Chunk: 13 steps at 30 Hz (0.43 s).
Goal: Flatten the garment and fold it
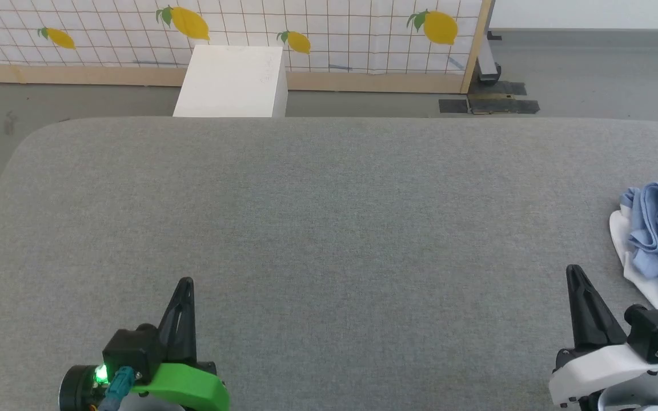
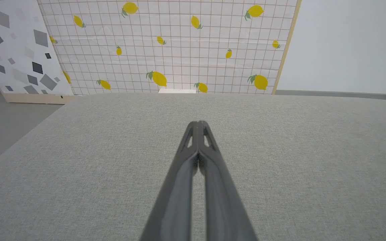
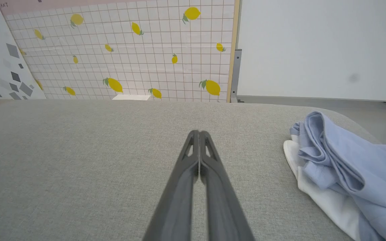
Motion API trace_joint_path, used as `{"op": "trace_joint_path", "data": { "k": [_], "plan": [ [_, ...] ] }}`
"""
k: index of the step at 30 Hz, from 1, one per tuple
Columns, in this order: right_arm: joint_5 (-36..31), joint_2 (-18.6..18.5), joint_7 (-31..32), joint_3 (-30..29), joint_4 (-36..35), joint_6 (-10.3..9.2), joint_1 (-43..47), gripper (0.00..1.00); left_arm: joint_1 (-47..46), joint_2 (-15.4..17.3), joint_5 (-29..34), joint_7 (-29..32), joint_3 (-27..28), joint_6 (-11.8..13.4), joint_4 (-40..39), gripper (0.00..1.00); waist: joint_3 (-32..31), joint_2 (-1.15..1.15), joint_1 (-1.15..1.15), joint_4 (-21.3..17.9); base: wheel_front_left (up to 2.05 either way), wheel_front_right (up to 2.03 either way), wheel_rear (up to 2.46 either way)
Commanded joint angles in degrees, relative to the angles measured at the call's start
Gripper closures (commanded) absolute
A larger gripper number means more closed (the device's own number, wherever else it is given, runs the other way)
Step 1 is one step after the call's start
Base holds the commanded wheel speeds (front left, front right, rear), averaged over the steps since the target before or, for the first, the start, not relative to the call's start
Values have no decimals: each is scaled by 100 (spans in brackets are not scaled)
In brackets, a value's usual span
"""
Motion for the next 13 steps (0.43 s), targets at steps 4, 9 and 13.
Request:
{"op": "trace_joint_path", "data": {
  "k": [4,9,13],
  "plan": [
    [-56,4,43,46,-33,-3,-90,100,-132,-73,113,73,90,-58,31,100,-13,0,0,-11,0,0,0],
    [-78,5,79,83,-41,-4,-108,100,-151,-121,190,132,155,-101,40,100,-27,0,0,-23,0,0,0],
    [-96,5,107,112,-48,-4,-122,100,-166,-158,250,178,204,-134,47,100,-38,0,0,-33,0,0,0]
  ]
}}
